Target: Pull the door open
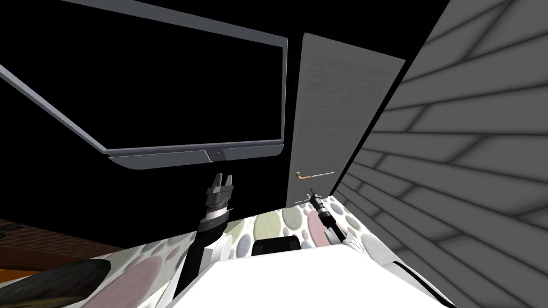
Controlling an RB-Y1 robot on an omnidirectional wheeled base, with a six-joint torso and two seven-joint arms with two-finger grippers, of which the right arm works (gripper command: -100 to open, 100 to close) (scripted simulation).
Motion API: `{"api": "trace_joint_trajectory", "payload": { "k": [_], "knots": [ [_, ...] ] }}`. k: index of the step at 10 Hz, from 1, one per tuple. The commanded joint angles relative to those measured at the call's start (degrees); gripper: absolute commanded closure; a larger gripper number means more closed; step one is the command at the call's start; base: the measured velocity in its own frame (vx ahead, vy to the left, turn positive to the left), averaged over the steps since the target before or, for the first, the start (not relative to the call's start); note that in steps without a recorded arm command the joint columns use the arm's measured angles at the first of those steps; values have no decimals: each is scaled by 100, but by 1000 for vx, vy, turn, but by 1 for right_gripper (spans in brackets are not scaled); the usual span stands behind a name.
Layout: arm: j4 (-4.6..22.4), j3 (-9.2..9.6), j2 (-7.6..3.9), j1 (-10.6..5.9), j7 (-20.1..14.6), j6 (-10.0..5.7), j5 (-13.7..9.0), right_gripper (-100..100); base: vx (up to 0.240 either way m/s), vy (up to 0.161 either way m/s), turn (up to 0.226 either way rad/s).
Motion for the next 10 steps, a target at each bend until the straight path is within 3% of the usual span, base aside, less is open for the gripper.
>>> {"api": "trace_joint_trajectory", "payload": {
  "k": [1, 3, 8, 10],
  "knots": [
    [175, 5, -44, -53, -32, -34, 4, -100, 29, -102, 146],
    [591, 15, -116, -196, -81, -131, 11, -100, 31, -138, 187],
    [934, 22, -175, -313, -121, -211, 17, -100, 14, -61, 64],
    [900, -29, -170, -277, -97, -209, -17, -100, 74, -17, 72]
  ]
}}
